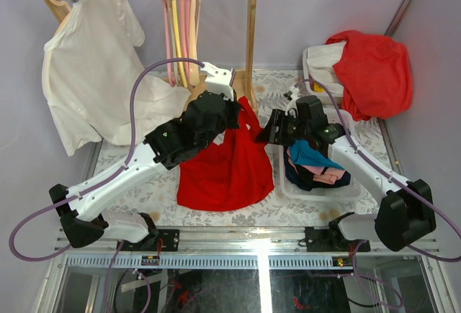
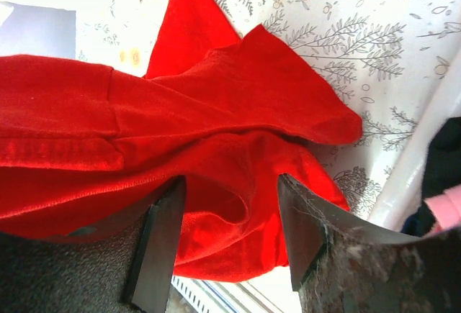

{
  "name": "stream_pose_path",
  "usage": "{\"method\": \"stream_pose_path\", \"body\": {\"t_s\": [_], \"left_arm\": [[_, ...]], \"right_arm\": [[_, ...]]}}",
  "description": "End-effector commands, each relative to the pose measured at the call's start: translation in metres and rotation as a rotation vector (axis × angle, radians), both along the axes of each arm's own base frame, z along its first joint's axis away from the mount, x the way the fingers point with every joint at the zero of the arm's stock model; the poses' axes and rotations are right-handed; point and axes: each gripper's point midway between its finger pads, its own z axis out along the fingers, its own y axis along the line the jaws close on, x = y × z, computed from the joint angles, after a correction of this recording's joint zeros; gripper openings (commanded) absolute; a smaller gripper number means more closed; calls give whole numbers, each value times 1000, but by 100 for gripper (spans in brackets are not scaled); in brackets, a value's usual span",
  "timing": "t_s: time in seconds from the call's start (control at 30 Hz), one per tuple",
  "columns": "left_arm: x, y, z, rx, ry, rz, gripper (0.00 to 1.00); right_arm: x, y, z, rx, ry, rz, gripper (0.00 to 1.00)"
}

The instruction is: Place the t-shirt on the hanger

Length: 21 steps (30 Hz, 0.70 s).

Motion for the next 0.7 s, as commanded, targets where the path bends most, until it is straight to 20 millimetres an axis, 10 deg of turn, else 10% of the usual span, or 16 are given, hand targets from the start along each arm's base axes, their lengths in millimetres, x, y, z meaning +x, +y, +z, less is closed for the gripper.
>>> {"method": "stream_pose_path", "body": {"t_s": [0.0,0.27,0.43,0.67], "left_arm": [[2,5,20,-31,-41,16,0],[3,12,22,-14,-47,44,0],[3,26,26,3,-59,90,0],[-1,83,50,16,-96,239,0]], "right_arm": [[2,20,6,36,-31,36,60],[-18,31,-1,22,-18,74,47],[-16,27,1,-15,-29,63,11],[7,8,63,-93,-187,-36,0]]}}
